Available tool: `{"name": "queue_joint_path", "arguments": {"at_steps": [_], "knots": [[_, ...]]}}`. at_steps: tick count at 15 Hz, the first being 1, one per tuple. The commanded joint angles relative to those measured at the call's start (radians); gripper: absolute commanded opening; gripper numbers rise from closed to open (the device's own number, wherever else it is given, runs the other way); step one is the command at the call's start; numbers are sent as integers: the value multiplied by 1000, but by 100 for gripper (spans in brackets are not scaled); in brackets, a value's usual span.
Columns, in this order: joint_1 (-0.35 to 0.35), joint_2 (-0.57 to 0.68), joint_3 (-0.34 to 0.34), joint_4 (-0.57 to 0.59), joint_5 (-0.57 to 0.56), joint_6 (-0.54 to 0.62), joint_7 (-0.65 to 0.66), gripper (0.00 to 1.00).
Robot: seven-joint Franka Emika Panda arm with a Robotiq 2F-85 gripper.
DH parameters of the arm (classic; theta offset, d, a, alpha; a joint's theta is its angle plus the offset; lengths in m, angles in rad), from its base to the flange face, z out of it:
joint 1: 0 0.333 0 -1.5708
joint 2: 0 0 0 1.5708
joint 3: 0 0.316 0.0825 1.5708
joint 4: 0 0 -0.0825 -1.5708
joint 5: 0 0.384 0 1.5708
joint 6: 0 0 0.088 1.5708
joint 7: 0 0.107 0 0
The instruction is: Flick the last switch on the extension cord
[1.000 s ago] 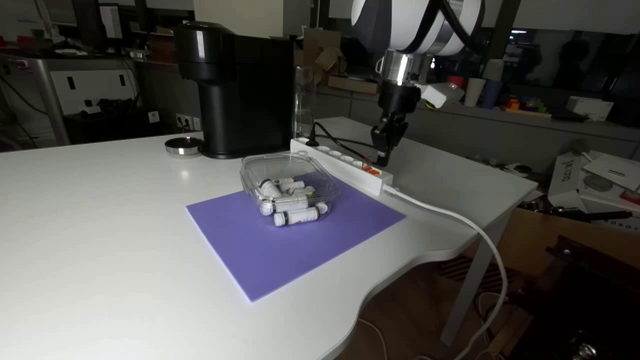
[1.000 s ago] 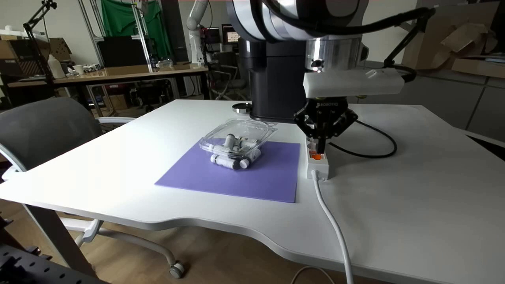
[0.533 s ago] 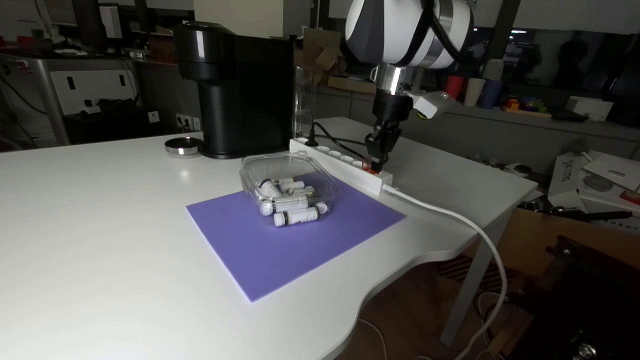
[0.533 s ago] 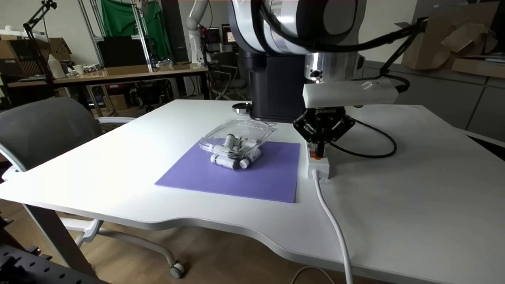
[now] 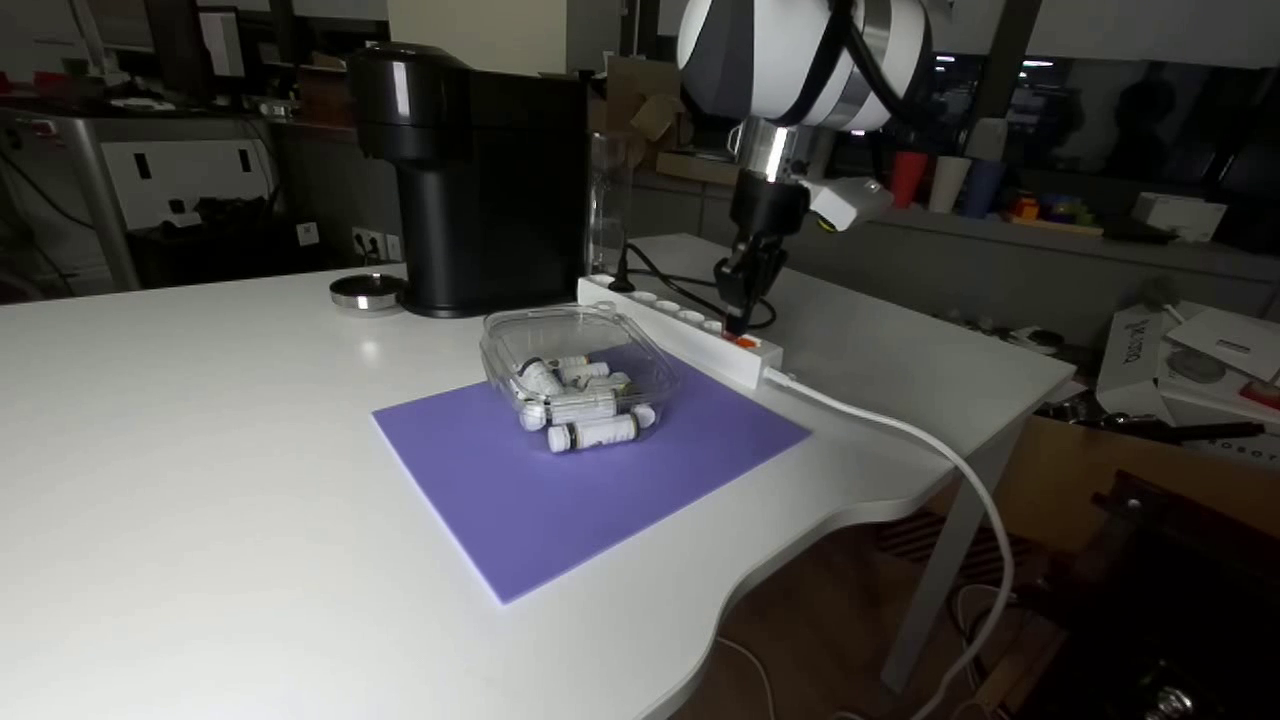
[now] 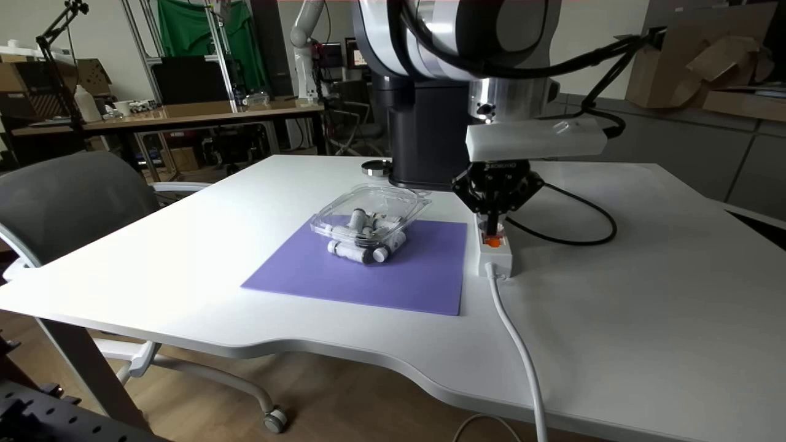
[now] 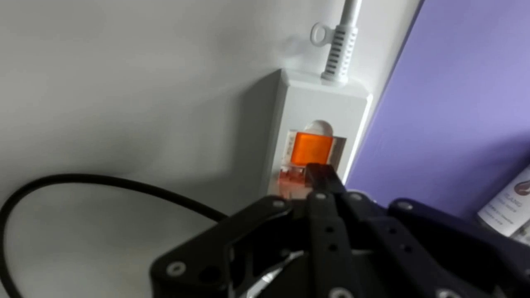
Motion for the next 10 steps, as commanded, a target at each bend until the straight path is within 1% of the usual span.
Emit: {"name": "queue_joint_path", "arguments": {"at_steps": [1, 7, 10], "knots": [[-10, 19, 1, 36, 2, -3, 17, 0], [9, 33, -38, 47, -21, -15, 57, 0], [11, 40, -47, 45, -27, -21, 61, 0]]}}
